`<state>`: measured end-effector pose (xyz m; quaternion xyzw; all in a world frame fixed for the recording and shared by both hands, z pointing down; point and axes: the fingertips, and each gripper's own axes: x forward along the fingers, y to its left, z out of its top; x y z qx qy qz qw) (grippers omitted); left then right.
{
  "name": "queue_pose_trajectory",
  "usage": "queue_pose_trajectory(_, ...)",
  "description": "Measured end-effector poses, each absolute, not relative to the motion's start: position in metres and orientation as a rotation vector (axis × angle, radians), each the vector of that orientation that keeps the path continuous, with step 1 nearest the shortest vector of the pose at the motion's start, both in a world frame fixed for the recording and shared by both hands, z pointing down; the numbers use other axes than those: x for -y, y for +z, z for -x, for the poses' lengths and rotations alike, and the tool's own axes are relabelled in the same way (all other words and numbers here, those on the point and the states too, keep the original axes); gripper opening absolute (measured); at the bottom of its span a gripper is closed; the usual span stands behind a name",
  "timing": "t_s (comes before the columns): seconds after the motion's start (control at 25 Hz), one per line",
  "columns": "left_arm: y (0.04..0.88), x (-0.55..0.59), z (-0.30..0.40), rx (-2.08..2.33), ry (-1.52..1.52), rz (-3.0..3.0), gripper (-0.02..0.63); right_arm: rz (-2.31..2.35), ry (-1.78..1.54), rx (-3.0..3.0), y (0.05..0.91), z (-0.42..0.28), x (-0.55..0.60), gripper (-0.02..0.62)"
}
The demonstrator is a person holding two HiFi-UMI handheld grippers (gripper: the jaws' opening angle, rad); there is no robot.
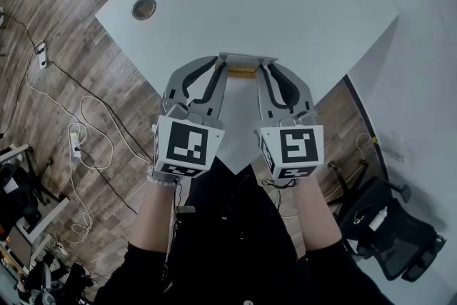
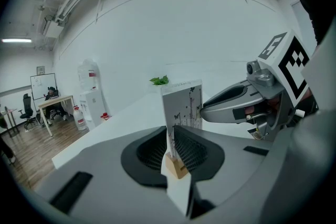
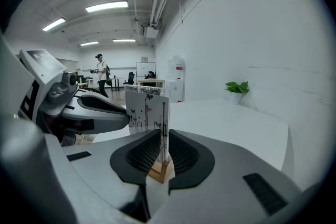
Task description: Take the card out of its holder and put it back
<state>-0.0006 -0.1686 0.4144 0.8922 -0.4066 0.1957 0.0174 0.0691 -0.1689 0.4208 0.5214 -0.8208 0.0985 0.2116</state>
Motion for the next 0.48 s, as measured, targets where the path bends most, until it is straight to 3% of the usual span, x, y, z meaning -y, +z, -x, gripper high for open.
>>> queue_pose_trajectory(0.48, 0.445, 0.166, 0.003, 1.248, 0.647, -2.697, 0.044, -1.430, 0.293, 2.252, 0.440, -0.070, 0.172, 0.080)
